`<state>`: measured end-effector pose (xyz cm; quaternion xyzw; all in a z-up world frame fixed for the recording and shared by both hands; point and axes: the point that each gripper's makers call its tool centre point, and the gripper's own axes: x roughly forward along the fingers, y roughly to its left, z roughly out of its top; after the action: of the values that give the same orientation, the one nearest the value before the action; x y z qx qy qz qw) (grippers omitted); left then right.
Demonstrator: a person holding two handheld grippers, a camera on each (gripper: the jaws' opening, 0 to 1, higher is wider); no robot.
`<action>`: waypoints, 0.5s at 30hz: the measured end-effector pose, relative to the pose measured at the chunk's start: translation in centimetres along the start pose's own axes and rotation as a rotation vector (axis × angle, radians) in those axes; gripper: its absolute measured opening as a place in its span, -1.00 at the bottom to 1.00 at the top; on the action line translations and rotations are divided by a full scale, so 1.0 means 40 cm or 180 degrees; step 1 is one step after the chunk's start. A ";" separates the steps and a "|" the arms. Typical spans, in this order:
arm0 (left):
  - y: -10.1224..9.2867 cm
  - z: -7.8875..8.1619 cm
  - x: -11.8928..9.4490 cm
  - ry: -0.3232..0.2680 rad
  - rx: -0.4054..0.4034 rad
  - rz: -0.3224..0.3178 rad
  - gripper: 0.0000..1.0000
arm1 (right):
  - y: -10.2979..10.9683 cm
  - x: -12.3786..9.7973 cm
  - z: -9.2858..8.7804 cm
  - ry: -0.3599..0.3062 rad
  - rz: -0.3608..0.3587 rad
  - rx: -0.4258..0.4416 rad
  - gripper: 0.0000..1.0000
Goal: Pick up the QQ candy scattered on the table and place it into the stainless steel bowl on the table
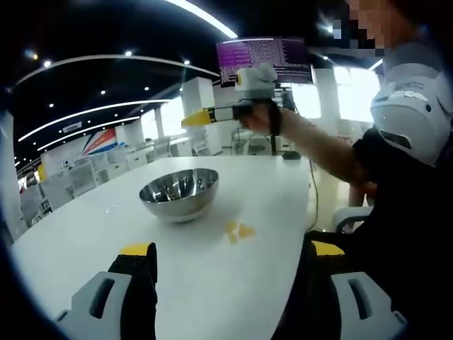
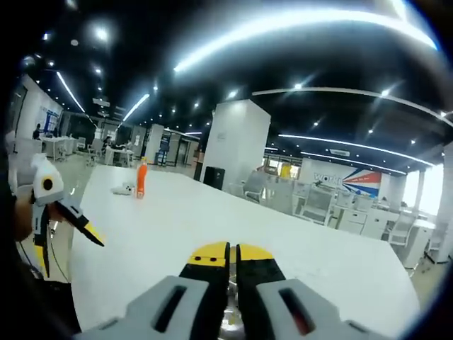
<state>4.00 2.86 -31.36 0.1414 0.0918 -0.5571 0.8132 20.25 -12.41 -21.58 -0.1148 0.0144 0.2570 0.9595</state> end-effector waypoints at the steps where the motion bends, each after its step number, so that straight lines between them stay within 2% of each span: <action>1: 0.000 -0.001 0.001 0.0006 0.0002 -0.0001 0.75 | -0.003 0.013 -0.024 0.0073 0.0012 0.0015 -0.94; 2: 0.000 -0.003 0.002 0.0012 -0.0003 -0.0002 0.75 | -0.002 0.023 -0.050 0.0175 0.0034 0.0037 -0.94; 5: -0.001 -0.009 0.004 0.0025 -0.0021 -0.0016 0.75 | 0.009 0.052 -0.097 0.0246 0.0117 0.0095 -0.94; 7: 0.000 -0.012 0.005 0.0036 -0.0032 -0.0017 0.75 | 0.014 0.068 -0.136 0.0390 0.0158 0.0134 -0.94; 13: -0.003 -0.006 0.013 0.0031 -0.0021 -0.0039 0.75 | 0.010 0.111 -0.236 0.0703 0.0153 0.0058 -0.94; 15: -0.004 -0.003 0.013 0.0019 -0.0010 -0.0042 0.75 | 0.019 0.106 -0.265 0.0799 0.0163 0.0031 -0.94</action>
<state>4.06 2.39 -31.64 0.1412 0.0960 -0.5619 0.8094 23.88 -12.09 -32.41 -0.1410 0.1385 0.2649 0.9438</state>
